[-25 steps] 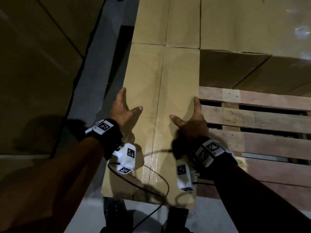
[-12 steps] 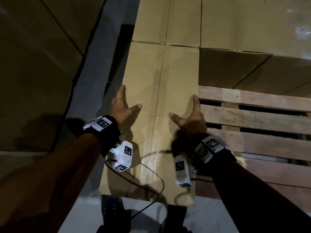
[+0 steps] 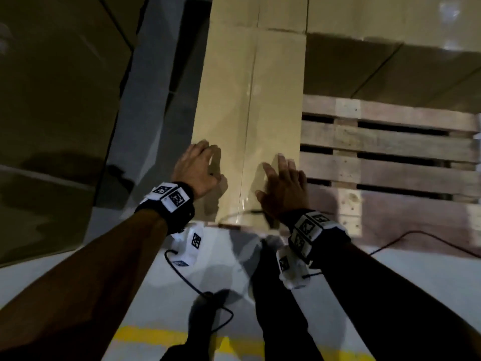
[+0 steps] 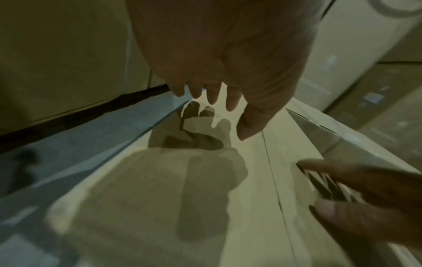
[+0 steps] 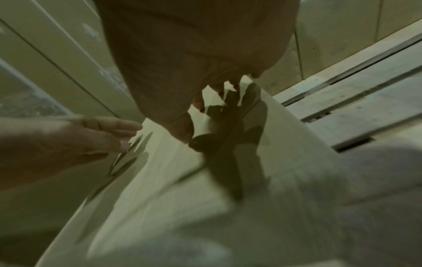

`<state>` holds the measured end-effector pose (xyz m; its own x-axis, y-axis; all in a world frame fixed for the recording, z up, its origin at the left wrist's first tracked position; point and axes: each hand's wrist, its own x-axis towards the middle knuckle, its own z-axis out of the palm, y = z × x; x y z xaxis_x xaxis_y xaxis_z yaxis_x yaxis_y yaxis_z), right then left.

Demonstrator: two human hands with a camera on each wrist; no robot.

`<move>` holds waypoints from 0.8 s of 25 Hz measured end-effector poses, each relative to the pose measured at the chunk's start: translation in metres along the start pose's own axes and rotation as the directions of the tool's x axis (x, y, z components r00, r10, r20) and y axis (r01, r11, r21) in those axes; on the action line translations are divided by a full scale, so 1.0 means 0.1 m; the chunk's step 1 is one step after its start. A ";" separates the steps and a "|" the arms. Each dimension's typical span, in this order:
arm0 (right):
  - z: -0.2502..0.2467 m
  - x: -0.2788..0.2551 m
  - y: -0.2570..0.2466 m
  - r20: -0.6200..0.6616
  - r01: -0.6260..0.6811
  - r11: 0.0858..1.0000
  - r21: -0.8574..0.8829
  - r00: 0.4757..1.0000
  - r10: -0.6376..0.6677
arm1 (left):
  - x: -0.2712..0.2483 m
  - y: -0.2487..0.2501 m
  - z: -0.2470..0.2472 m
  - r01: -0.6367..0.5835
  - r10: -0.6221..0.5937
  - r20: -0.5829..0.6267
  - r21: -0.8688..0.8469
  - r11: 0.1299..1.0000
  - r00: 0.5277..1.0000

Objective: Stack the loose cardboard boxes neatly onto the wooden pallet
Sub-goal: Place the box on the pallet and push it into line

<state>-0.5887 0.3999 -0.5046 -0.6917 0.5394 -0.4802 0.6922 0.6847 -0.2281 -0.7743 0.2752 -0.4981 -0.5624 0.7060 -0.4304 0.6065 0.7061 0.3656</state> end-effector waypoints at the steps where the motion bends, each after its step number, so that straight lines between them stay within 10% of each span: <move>1: 0.09 -0.14 -0.03 0.012 0.006 1.000 -0.017 1.000 -0.006 | -0.16 0.00 0.08 -0.058 0.057 0.036 0.046 0.997 0.998; 7: 0.36 -0.64 -0.08 0.008 0.027 1.000 -0.010 1.000 -0.027 | -0.88 -0.18 0.47 -0.253 0.202 0.208 0.255 0.933 0.957; 14: 0.59 -0.71 -0.05 -0.157 0.027 0.988 -0.151 0.986 -0.051 | -0.99 -0.28 0.57 -0.277 0.270 0.074 0.378 0.883 0.960; 20: 0.38 -0.74 -0.14 -0.018 -0.081 0.995 -0.066 0.997 0.080 | -1.00 -0.22 0.49 -0.291 0.275 0.100 0.427 0.856 0.956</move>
<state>-0.5391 0.3319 -0.4984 -0.6377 0.6010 -0.4817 0.7309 0.6696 -0.1321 -0.7038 0.1859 -0.5040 -0.3152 0.8636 -0.3935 0.9228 0.3756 0.0853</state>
